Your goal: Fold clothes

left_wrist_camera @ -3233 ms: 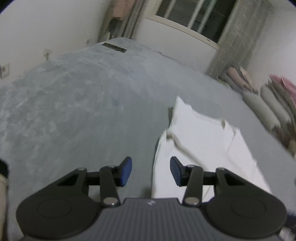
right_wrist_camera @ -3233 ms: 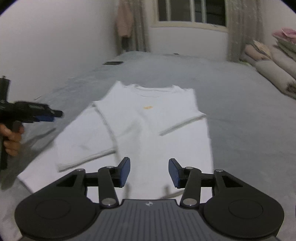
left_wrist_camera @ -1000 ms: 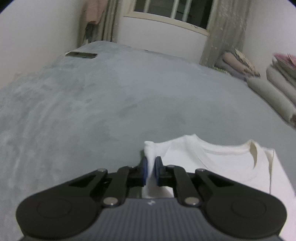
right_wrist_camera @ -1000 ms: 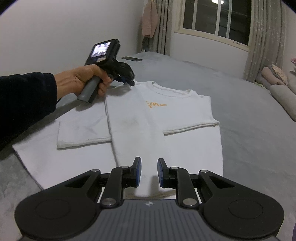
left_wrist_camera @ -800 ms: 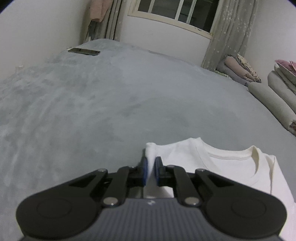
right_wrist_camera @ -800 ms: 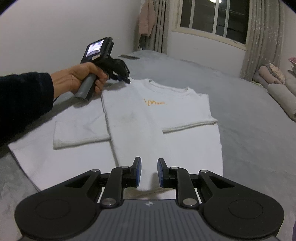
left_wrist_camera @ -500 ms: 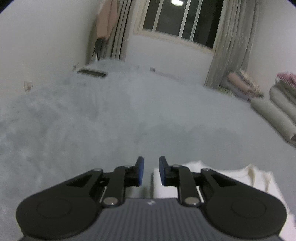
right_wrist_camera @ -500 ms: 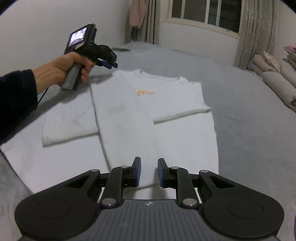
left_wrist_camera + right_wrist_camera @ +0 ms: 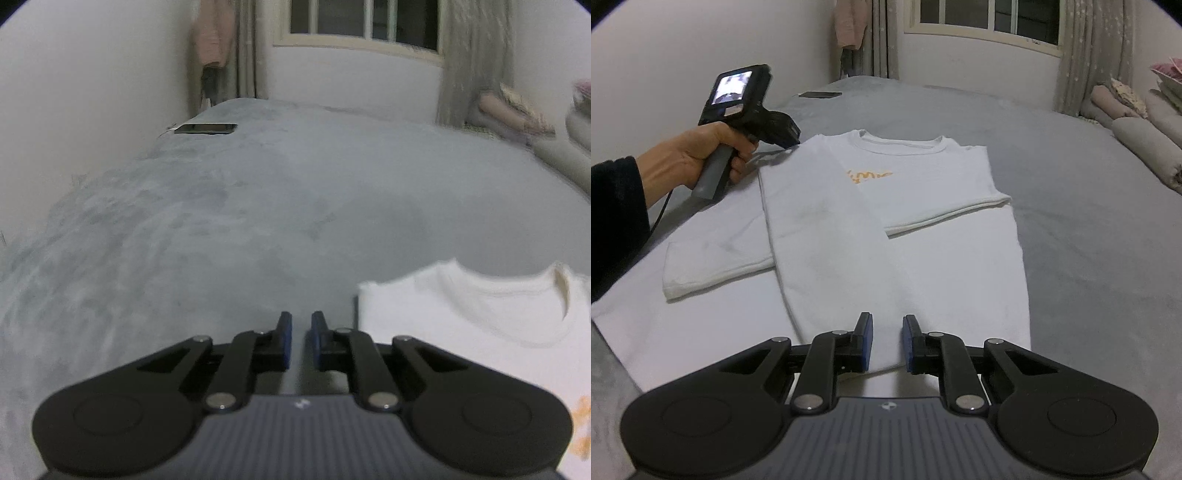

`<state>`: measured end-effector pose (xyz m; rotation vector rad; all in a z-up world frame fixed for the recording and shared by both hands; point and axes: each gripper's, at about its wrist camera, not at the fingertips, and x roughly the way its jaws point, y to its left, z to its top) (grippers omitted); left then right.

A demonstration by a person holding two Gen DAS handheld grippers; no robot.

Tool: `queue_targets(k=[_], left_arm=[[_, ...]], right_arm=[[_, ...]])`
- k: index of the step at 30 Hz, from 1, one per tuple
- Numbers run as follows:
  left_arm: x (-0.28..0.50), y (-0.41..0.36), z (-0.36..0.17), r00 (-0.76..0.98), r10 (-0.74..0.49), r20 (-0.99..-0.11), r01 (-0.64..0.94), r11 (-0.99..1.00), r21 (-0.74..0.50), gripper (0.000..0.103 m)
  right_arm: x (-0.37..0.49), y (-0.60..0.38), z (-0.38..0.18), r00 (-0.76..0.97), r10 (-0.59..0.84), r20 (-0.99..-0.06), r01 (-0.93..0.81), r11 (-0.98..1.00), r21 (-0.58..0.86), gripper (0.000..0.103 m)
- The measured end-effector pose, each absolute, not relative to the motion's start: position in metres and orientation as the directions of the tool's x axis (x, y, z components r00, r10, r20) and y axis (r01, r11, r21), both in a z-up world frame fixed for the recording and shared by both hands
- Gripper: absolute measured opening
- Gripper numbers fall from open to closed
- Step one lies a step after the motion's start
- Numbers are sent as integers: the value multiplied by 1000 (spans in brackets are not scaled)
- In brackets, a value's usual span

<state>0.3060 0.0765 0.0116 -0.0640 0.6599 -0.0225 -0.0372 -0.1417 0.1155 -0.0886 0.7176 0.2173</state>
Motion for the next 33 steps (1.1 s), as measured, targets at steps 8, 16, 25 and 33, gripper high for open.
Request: queue_targets(k=[8,16,25,33], left_arm=[[277,84,2,796,-87,-599,10,991,-131,13],[261,91,8,837,-85,-540,3,988,-151,23],[258,93,12,845,-132,-518,26,978,-208,23],[259,95,11,846,-102,-524,-5,980,-199,23]], right_arm=[[-1,-190,150,795,254,-551,-212,967,139,21],[162,-245,132,790,260,-555,-204,966,161,28],[275,-269,104,750,391,-534,-229,910,344,38],[270,-262,100,809,270,-522,-175,958,225,0]])
